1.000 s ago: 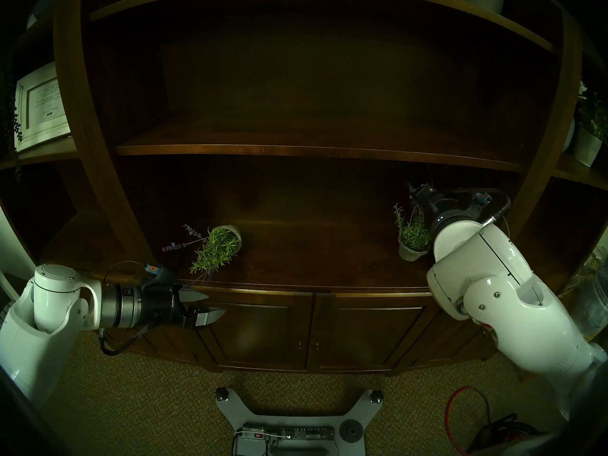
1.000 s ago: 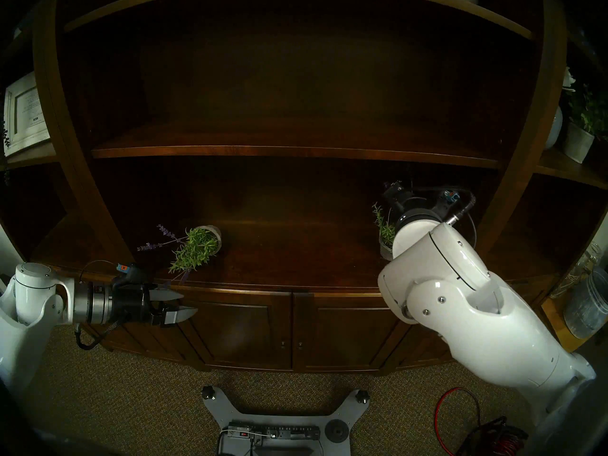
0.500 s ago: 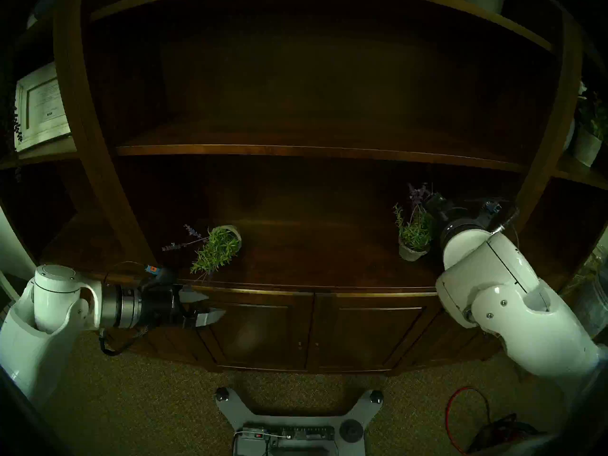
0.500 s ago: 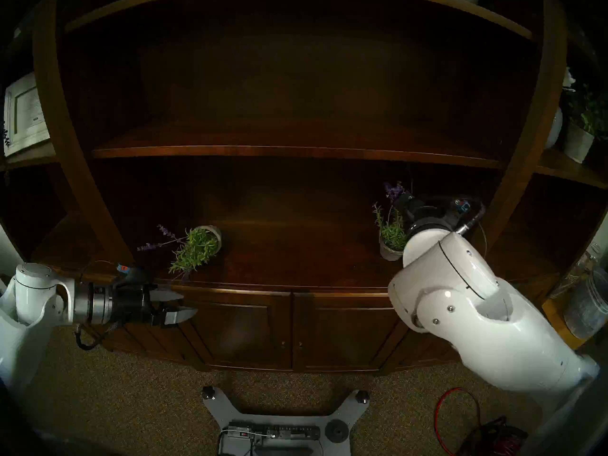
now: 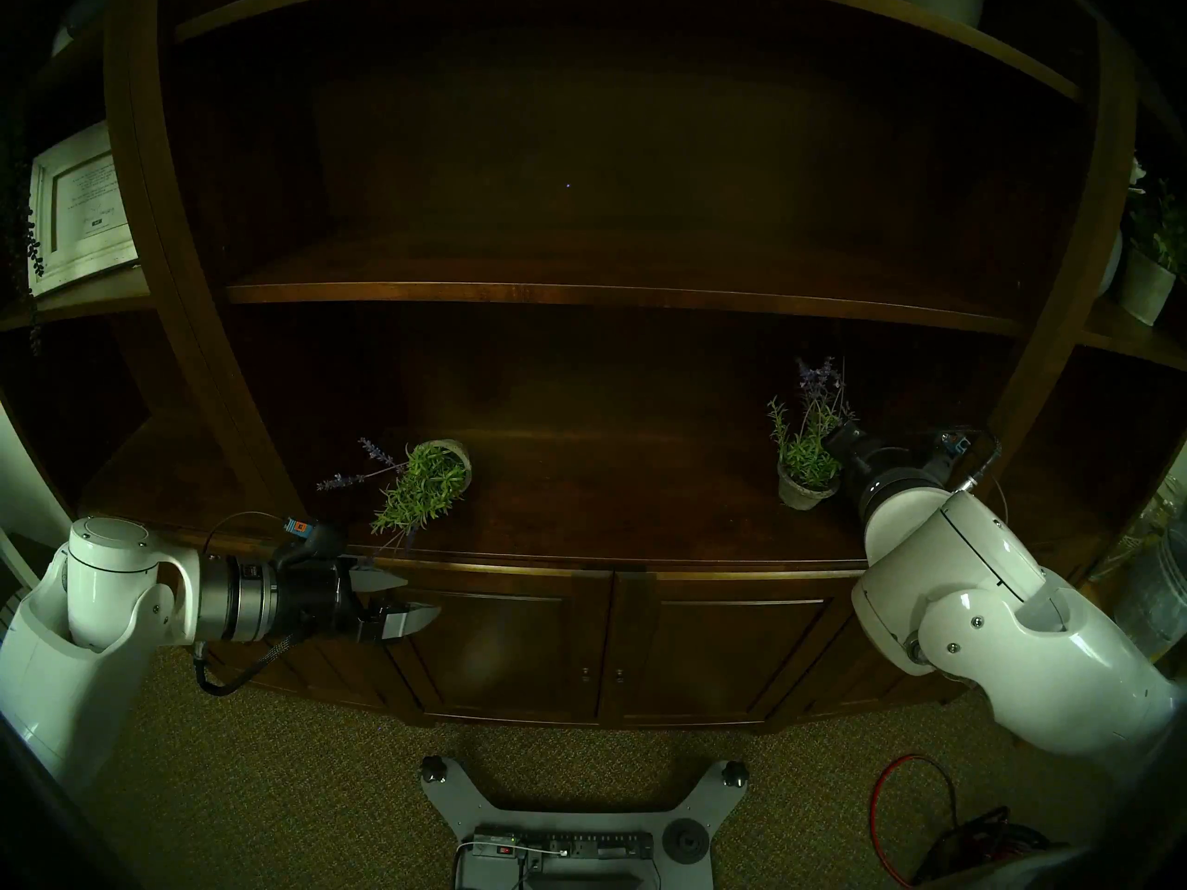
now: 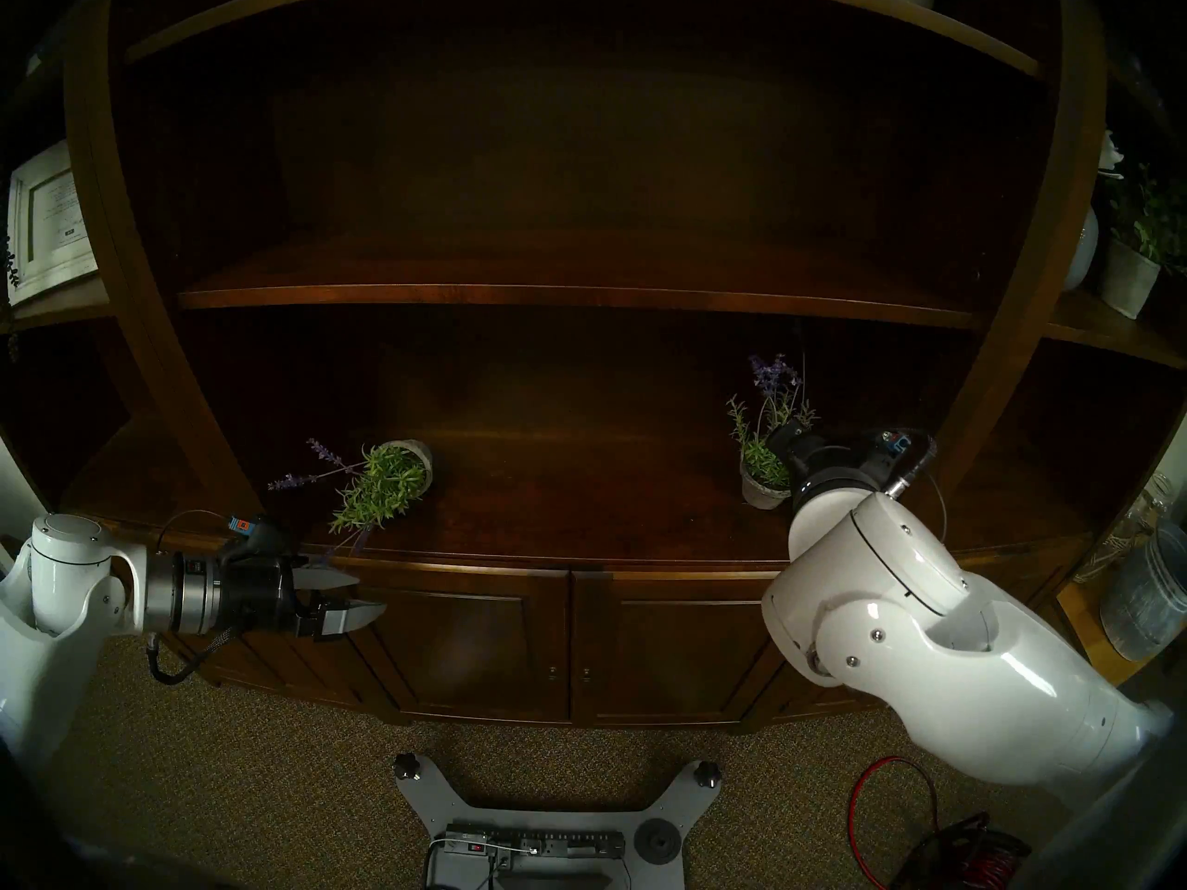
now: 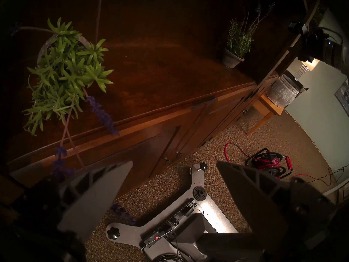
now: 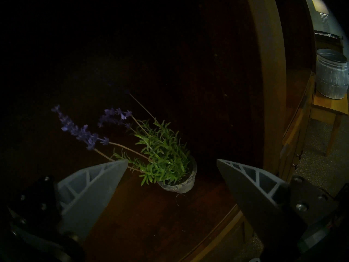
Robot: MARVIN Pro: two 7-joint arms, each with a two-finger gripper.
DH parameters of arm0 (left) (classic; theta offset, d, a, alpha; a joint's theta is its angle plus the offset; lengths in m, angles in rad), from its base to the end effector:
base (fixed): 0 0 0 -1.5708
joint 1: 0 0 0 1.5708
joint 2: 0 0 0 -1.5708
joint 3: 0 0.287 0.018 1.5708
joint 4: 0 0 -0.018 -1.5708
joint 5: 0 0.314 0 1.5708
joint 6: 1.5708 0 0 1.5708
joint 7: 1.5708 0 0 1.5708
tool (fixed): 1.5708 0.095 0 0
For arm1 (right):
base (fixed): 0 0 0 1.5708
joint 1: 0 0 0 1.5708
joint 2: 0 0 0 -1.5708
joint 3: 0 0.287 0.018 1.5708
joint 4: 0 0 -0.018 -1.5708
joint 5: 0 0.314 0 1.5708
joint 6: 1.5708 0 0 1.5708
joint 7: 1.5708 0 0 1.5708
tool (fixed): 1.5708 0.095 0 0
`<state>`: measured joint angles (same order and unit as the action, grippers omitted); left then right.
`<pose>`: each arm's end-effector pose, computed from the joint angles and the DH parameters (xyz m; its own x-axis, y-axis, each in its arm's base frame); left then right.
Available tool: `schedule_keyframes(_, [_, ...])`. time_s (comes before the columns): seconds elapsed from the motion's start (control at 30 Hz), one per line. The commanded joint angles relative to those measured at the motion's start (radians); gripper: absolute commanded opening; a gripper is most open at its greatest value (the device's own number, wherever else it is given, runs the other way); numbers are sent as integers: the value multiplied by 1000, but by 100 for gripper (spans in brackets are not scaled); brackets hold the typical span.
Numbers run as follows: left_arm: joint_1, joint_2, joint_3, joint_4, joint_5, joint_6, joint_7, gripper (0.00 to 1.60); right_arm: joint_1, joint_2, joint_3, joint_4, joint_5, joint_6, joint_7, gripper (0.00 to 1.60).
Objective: Place the fake decorative plant upright
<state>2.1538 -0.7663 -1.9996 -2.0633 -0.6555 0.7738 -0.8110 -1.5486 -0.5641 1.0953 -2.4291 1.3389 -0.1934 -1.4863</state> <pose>0.2661 0.1382 -0.2233 0.6442 -0.2228 0.7317 -0.6017 -0.7382 0.3049 0.2912 -0.0322 -0.1582 0.1552 -0.5248 0.8369 -0.5519 -0.7487 -0.3672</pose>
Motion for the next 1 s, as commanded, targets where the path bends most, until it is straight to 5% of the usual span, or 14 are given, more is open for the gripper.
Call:
schedule_keyframes(0.0, [-10, 3, -8, -9, -2, -3, -1, 160, -55, 47, -9, -14, 10, 11, 3, 160])
schedule_keyframes(0.5, [-12, 6, -8, -9, -3, -4, -1, 160, -151, 134, -94, -14, 33, 66, 42, 160])
schedule_keyframes(0.97, [-13, 8, -10, -11, -3, -4, -1, 160, -103, 192, -77, -14, 58, 135, 287, 160])
